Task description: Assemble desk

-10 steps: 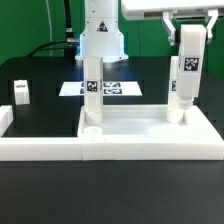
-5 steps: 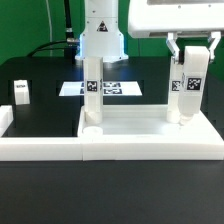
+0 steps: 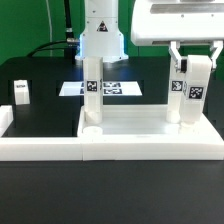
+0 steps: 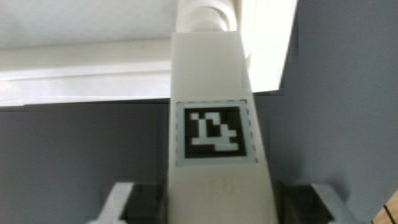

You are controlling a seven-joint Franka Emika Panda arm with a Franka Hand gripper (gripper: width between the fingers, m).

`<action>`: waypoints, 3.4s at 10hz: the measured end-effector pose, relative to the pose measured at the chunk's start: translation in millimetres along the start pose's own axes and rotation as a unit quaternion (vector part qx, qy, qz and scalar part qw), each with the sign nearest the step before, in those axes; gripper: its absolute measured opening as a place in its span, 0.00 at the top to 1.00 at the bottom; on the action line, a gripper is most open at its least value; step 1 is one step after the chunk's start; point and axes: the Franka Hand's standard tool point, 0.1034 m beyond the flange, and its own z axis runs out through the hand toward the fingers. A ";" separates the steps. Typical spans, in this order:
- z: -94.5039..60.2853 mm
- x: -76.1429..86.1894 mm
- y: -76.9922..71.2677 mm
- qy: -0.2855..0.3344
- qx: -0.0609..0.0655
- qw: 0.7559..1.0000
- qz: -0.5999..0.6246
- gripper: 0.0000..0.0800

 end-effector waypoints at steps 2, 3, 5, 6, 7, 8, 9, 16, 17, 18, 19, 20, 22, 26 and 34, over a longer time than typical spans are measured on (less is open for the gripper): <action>0.4 -0.6 -1.9 0.002 0.000 1.000 -0.002 0.64; 0.9 0.2 -1.5 0.006 0.001 1.000 -0.002 0.64; 1.6 0.7 -1.1 0.010 0.001 1.000 -0.002 0.64; 1.8 0.6 -0.7 0.010 0.000 1.000 -0.003 0.64; 3.3 -0.6 0.2 0.009 -0.001 1.000 -0.003 0.64; 4.2 -1.3 1.0 0.008 -0.001 1.000 -0.004 0.64; 4.9 -1.9 2.0 0.007 -0.002 1.000 -0.004 0.64; 7.6 -1.2 2.9 0.015 -0.002 1.000 -0.006 0.39; 7.6 -1.2 2.9 0.015 -0.002 1.000 -0.006 0.23; 7.6 -1.2 2.9 0.015 -0.002 1.000 -0.006 0.23; 7.6 -1.2 2.9 0.015 -0.002 1.000 -0.006 0.20; 7.6 -1.2 2.9 0.015 -0.002 1.000 -0.006 0.19; 7.6 -1.2 2.9 0.015 -0.002 1.000 -0.006 0.19; -1.0 10.6 16.9 -0.042 -0.011 0.999 -0.015 0.19; 11.4 26.3 5.5 -0.174 -0.033 0.984 0.025 0.19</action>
Offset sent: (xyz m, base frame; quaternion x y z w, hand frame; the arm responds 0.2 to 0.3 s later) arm -0.0028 0.0010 -0.0121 -0.0084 0.0148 0.0078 0.9998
